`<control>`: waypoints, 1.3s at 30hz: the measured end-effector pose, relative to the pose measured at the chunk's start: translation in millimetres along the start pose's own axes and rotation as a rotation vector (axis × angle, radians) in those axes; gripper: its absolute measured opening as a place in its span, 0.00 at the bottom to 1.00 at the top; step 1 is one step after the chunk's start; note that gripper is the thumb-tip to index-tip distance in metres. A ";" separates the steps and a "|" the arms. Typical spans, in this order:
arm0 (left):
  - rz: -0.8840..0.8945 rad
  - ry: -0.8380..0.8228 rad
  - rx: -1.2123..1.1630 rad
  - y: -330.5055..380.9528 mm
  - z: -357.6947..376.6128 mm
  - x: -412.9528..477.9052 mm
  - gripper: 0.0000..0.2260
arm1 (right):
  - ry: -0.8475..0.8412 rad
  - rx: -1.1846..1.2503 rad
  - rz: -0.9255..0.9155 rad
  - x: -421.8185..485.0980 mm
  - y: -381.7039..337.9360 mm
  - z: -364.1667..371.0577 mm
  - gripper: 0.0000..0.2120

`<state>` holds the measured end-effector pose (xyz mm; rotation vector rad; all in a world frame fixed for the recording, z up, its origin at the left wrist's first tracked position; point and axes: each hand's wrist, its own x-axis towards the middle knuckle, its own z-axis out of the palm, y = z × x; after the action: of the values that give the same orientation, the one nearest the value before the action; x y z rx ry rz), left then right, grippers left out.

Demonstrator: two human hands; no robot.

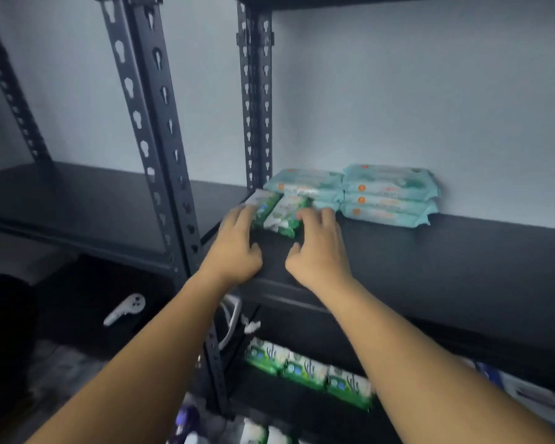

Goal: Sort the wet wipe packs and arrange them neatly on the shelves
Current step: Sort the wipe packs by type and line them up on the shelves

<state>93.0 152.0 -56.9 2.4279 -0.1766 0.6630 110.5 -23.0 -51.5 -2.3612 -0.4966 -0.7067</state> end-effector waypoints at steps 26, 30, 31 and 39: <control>-1.134 -0.579 -0.136 -114.7 141.2 -424.3 0.13 | -0.761 0.352 1.312 -412.6 101.9 145.9 0.06; -1.217 -0.625 -0.146 -141.5 168.6 -432.9 0.14 | -0.825 0.325 1.438 -437.5 113.4 183.2 0.11; -1.218 -0.646 -0.144 -148.5 176.1 -436.2 0.16 | -0.860 0.317 1.443 -442.5 113.0 192.1 0.11; -1.179 -0.571 -0.146 -156.9 208.4 -438.8 0.09 | -0.727 0.382 1.509 -447.6 87.6 232.6 0.20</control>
<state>-156.7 142.0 -502.0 2.0207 0.8802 -0.5427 -113.5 -12.5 -511.8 -1.8189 0.8025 0.8541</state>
